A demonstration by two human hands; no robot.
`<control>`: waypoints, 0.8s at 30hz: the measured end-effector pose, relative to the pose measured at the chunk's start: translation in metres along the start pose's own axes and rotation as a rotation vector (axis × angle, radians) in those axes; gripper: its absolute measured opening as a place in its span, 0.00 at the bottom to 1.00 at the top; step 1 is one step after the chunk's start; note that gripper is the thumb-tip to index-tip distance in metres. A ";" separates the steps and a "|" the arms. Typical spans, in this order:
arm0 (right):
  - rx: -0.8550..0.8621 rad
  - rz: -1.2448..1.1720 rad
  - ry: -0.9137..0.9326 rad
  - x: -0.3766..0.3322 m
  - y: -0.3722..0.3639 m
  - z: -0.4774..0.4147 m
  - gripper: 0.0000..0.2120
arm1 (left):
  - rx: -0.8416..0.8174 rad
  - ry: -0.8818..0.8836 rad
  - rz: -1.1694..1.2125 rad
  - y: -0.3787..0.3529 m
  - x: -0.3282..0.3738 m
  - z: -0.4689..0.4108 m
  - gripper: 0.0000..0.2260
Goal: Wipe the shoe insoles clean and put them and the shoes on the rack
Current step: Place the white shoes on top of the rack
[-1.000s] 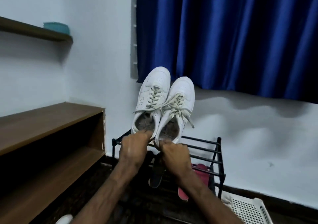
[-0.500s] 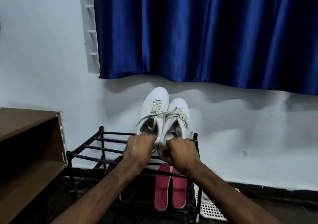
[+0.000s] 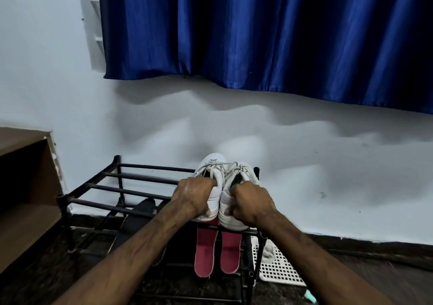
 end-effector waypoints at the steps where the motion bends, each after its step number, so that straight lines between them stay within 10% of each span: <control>1: -0.008 -0.012 -0.007 0.001 -0.001 0.001 0.15 | -0.004 0.001 0.000 -0.001 0.000 -0.001 0.30; 24: -0.164 0.036 -0.117 -0.017 -0.021 0.022 0.17 | -0.043 -0.019 0.181 -0.039 -0.004 0.033 0.22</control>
Point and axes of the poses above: each hand's wrist, its own z-axis away from the middle knuckle, its own y-axis out of the back of the hand, x = y × z, the point moved 8 cm from there along -z, towards the middle knuckle, and after that the axes turned 1 degree about y, right-handed, at the moved point
